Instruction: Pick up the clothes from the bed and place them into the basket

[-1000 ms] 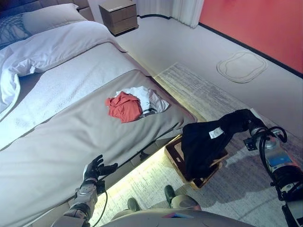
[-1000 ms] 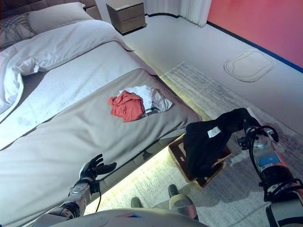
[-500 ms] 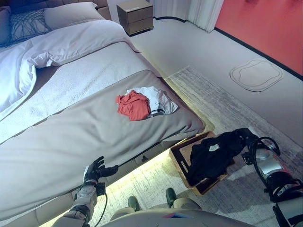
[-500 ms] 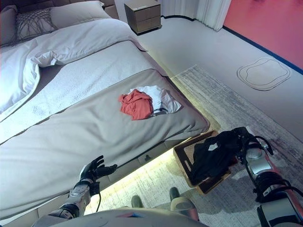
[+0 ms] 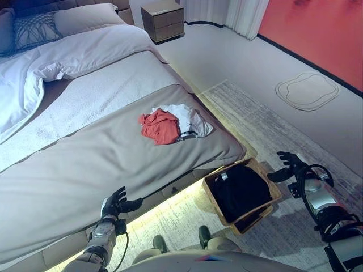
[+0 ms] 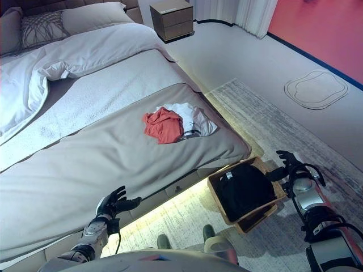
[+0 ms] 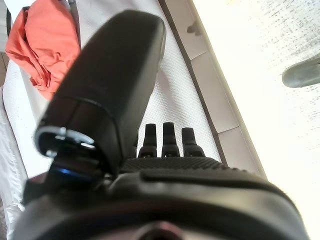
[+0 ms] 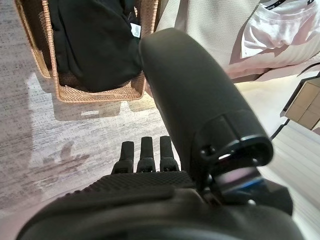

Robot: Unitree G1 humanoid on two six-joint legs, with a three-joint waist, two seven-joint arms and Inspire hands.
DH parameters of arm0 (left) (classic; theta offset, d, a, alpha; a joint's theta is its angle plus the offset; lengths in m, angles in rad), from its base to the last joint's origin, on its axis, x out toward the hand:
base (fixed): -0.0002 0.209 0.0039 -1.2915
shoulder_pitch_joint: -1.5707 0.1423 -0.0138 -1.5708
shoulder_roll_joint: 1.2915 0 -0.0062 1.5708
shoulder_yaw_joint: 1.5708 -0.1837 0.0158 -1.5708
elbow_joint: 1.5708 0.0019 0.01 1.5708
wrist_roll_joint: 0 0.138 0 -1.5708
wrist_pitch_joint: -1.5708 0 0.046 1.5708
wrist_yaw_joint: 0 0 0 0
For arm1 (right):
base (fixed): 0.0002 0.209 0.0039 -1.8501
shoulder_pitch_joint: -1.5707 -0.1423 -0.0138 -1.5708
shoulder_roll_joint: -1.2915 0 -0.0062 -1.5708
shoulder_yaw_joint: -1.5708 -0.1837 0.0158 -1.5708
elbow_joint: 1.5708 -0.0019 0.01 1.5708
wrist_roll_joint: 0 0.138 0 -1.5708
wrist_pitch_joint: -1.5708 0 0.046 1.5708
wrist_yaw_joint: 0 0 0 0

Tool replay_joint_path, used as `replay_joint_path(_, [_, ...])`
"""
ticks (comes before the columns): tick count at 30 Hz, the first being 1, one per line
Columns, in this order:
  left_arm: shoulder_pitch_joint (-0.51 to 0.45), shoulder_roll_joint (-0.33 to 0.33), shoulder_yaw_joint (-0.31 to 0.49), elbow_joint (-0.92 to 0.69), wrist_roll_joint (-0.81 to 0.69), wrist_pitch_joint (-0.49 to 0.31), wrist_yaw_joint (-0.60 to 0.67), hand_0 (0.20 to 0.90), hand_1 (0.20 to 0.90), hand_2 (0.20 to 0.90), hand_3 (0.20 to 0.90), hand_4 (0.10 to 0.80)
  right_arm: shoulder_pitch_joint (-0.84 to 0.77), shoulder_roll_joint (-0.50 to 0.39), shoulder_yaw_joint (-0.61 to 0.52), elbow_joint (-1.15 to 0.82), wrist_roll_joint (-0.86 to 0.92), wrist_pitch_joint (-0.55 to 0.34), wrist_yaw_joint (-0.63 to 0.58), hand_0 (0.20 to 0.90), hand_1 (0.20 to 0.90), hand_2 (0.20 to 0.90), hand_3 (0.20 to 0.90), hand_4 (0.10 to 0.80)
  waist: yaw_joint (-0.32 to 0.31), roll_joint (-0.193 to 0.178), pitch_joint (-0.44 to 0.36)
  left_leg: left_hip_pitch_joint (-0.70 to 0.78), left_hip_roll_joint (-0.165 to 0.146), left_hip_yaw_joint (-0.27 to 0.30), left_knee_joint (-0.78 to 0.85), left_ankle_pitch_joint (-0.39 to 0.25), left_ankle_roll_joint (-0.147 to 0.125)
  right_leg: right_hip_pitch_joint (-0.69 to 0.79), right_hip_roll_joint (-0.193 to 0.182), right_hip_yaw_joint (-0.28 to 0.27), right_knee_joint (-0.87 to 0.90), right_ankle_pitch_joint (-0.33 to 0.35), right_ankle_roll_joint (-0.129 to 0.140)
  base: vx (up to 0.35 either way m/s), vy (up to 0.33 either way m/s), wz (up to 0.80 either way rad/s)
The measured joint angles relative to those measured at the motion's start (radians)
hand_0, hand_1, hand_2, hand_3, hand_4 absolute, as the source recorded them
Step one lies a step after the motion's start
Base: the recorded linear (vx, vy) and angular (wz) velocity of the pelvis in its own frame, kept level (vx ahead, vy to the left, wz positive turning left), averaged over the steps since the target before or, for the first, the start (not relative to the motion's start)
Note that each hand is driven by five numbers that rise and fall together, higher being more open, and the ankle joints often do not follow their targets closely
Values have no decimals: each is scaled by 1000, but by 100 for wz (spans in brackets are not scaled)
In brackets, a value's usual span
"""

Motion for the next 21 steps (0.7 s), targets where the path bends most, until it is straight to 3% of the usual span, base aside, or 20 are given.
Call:
replay_joint_path(10, [2, -1, -1, -1, 0, 0, 1, 900, 900, 900, 900, 800, -16, 0, 9, -184, -16, 7, -33, 900, 900, 900, 900, 800, 0, 0, 0, -1, 2, -8, -2, 2, -3, 3, 0, -5, -1, 0, 0, 16, -13, 1])
replay_joint_path(13, [3, -3, -19, -5, 8, -3, 5, 900, 900, 900, 900, 800, -93, -1, 48, -214, -73, 11, -66, 900, 900, 900, 900, 800, 1, 0, 0, -19, 2, -30, -1, 8, -7, -8, -1, -25, -4, 0, 0, 28, -8, 18])
replay_joint_path(21, [36, -5, -60, -24, 50, -21, 11, 900, 900, 900, 900, 800, -280, -23, 153, -221, -171, 22, -84, 900, 900, 900, 900, 800, 75, 6, 0, -50, 1, -98, 1, 28, -10, -5, -1, -92, 0, -8, -9, 85, 12, 25])
